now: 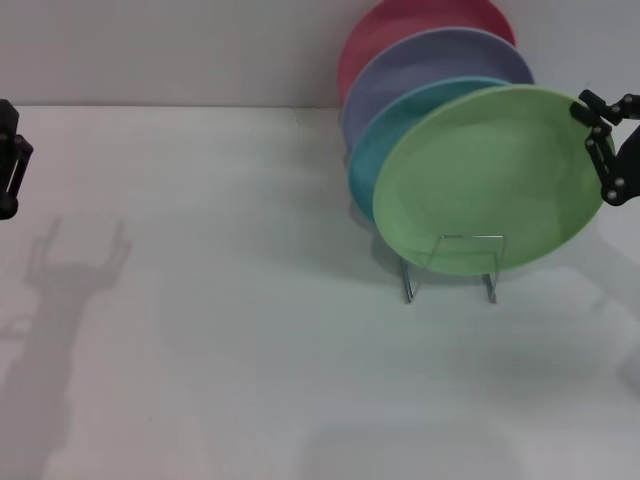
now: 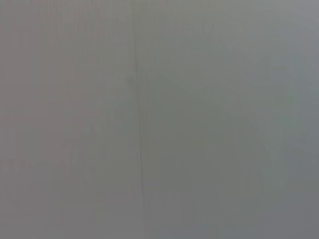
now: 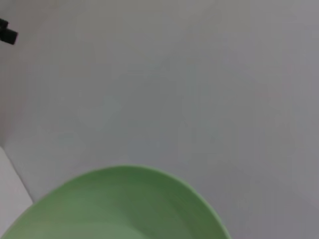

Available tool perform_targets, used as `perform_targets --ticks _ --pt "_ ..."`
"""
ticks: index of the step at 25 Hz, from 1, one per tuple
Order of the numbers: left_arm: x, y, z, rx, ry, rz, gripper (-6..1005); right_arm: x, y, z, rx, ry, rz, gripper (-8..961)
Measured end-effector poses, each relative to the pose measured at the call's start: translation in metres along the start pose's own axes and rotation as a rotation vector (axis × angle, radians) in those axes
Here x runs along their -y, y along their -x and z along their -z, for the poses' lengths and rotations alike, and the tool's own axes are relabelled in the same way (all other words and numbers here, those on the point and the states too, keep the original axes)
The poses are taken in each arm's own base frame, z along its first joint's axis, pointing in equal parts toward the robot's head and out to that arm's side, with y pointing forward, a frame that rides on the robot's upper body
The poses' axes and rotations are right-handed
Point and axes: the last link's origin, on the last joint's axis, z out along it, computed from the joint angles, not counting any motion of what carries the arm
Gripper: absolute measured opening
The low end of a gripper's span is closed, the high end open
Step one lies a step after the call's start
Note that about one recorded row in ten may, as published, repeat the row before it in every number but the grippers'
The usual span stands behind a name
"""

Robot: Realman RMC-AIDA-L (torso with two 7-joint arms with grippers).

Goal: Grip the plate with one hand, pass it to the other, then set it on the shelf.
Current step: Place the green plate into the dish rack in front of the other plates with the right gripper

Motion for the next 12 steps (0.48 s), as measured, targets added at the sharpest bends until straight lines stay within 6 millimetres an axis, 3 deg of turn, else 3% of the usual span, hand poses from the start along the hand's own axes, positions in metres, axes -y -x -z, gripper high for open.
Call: perform_targets --ticks 12 --pt "-0.0041 -0.0012 -0.0043 -0.012 0.020 0.000 815 -0.0041 -0.0006 0.0015 0.010 -0.002 -0.030 274"
